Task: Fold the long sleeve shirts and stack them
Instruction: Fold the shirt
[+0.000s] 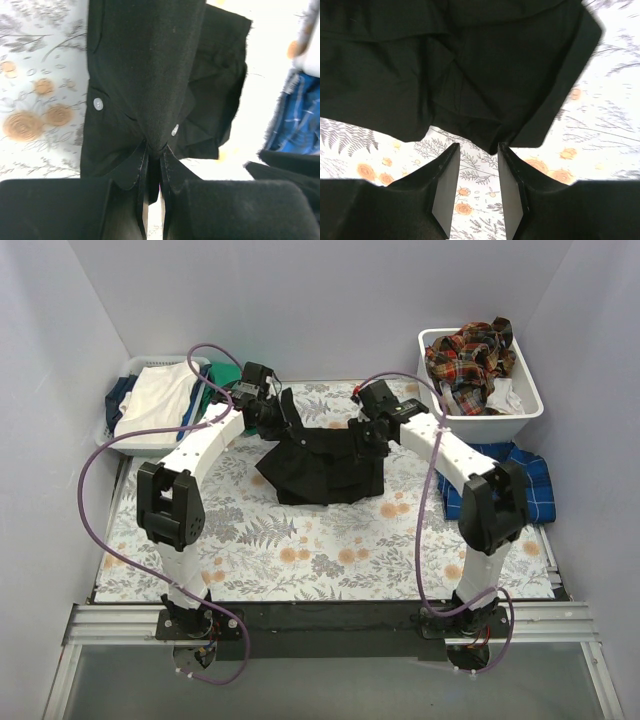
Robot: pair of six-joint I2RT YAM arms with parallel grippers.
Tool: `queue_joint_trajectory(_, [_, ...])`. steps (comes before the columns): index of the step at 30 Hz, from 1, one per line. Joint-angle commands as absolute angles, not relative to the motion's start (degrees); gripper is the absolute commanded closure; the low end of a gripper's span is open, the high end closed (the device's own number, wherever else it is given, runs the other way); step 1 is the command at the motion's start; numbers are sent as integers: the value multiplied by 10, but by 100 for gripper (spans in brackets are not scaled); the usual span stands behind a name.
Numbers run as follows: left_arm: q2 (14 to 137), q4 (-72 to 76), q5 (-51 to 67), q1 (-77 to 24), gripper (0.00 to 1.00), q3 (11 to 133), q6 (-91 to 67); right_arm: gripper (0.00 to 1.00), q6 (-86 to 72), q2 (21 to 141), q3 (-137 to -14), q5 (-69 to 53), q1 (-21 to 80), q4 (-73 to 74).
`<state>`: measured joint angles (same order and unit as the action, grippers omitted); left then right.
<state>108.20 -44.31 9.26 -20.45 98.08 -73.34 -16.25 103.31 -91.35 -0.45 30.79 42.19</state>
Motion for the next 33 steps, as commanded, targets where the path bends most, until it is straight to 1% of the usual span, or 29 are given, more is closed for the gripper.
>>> queue_joint_trajectory(1, [1035,-465,49,-204,100,984,-734,55,-155,1101,-968,-55,320,416])
queue_joint_trajectory(7, [1007,-480,43,-198,100,985,-718,55,-164,1175,-1081,-90,327,402])
queue_joint_trajectory(11, [986,-486,55,-178,100,974,-712,55,-162,1220,-1131,-115,333,403])
queue_joint_trajectory(15, [974,-488,69,-163,98,966,-701,56,-149,1265,-1154,-138,353,407])
queue_joint_trajectory(23, [983,-487,84,-162,96,962,-699,56,-137,1337,-1180,-150,422,390])
queue_joint_trajectory(27, [989,-490,94,-162,96,969,-693,56,-157,1382,-1222,-185,432,350])
queue_joint_trajectory(30, [990,-486,108,-162,94,971,-688,56,-166,1391,-1224,-213,434,308])
queue_joint_trajectory(33, [991,-478,122,-162,93,971,-686,55,-174,1387,-1221,-222,433,301])
